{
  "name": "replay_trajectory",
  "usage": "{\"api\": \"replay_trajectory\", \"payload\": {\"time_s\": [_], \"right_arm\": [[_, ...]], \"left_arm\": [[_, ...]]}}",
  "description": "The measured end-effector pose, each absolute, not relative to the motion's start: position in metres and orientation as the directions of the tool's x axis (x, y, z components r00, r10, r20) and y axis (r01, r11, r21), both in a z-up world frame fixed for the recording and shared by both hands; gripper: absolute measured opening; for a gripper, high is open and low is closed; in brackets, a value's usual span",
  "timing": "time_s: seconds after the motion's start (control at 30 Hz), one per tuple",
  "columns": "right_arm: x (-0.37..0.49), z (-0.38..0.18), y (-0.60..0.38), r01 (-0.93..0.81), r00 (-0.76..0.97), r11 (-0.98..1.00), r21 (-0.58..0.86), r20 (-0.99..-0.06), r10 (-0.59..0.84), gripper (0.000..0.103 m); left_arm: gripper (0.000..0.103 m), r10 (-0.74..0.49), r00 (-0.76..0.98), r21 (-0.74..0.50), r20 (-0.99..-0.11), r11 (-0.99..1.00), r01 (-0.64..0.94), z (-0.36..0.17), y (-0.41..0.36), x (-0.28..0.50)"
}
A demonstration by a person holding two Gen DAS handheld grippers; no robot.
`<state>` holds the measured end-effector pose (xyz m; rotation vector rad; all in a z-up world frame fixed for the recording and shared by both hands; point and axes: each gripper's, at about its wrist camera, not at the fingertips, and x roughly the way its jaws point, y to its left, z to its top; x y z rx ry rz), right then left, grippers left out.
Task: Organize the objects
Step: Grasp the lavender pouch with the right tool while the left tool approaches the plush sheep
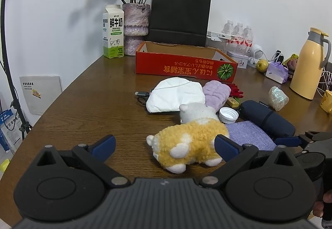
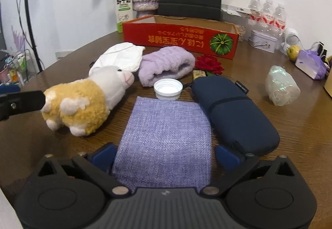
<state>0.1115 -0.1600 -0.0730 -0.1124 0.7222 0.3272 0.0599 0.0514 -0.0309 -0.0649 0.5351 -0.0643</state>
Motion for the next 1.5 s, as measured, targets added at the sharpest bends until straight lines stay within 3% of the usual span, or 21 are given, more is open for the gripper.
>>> {"api": "replay_trajectory", "payload": {"time_s": [0.07, 0.13, 0.17, 0.23, 0.43, 0.6, 1.07, 1.5], "right_arm": [[0.110, -0.073, -0.161, -0.342, 0.707, 0.940, 0.015, -0.655, 0.267, 0.098], [0.106, -0.072, -0.161, -0.348, 0.724, 0.937, 0.013, -0.631, 0.277, 0.078], [0.104, -0.072, -0.161, -0.349, 0.730, 0.937, 0.011, -0.623, 0.279, 0.075], [0.101, -0.070, -0.163, -0.362, 0.736, 0.932, 0.016, -0.609, 0.296, 0.050], [0.096, -0.069, -0.168, -0.378, 0.741, 0.925, 0.030, -0.590, 0.322, 0.019], [0.089, -0.067, -0.173, -0.382, 0.750, 0.923, 0.045, -0.568, 0.338, 0.012], [0.076, -0.043, -0.200, -0.348, 0.823, 0.937, 0.040, -0.465, 0.325, 0.012], [0.089, -0.040, -0.223, -0.330, 0.836, 0.943, 0.044, -0.449, 0.314, 0.012]], "left_arm": [[0.103, -0.078, 0.858, -0.082, -0.508, 0.996, 0.043, -0.031, 0.052, 0.058], [0.103, -0.074, 0.859, -0.079, -0.507, 0.996, 0.039, -0.031, 0.052, 0.056], [0.103, -0.072, 0.859, -0.079, -0.507, 0.996, 0.037, -0.030, 0.052, 0.056], [0.103, -0.067, 0.859, -0.079, -0.507, 0.996, 0.032, -0.030, 0.052, 0.054], [0.103, -0.056, 0.863, -0.072, -0.501, 0.997, 0.023, -0.026, 0.051, 0.048], [0.103, -0.054, 0.861, -0.068, -0.505, 0.997, 0.022, -0.026, 0.047, 0.046], [0.103, -0.080, 0.851, -0.070, -0.519, 0.996, 0.050, -0.025, 0.026, 0.052], [0.103, -0.090, 0.815, -0.090, -0.573, 0.995, 0.047, -0.033, 0.009, 0.072]]}}
